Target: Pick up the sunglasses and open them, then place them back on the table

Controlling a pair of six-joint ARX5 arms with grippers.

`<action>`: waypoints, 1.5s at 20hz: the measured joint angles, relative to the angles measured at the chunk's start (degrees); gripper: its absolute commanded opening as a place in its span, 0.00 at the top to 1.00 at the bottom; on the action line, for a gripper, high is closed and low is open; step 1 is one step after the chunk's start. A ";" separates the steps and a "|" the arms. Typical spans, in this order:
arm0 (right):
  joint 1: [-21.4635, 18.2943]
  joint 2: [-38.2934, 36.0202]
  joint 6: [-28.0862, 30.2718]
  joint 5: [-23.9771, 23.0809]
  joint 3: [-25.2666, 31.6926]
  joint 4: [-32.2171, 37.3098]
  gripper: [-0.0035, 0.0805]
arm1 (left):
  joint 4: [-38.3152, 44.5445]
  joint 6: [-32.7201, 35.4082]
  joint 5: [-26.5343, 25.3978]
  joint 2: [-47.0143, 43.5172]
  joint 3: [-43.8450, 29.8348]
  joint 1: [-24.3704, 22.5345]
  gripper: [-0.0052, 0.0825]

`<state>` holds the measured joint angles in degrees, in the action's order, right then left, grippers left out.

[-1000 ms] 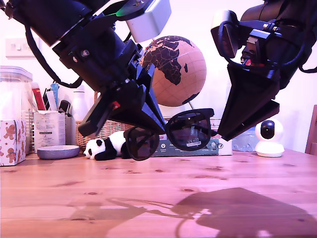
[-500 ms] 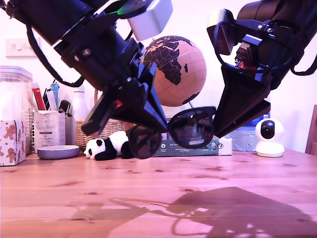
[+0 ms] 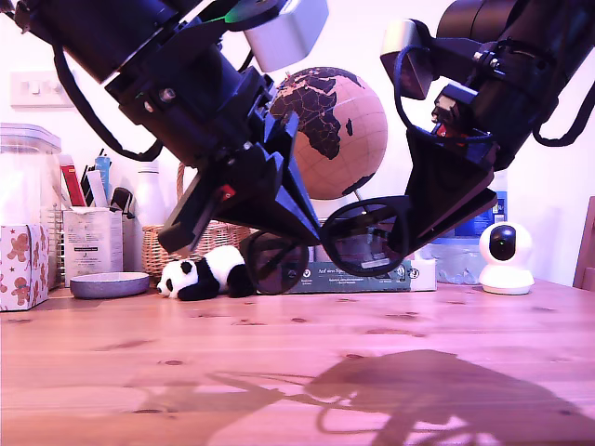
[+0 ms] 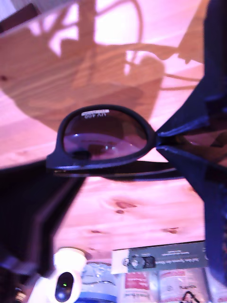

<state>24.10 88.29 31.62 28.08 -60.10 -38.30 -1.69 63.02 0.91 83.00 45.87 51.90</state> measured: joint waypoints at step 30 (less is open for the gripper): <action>0.42 2.36 2.36 -9.05 0.11 13.22 0.75 | -1.29 0.17 -0.31 -2.78 0.00 8.31 0.96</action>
<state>24.51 90.65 33.98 19.03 -59.99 -25.08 -2.98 63.20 0.60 80.23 45.87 60.20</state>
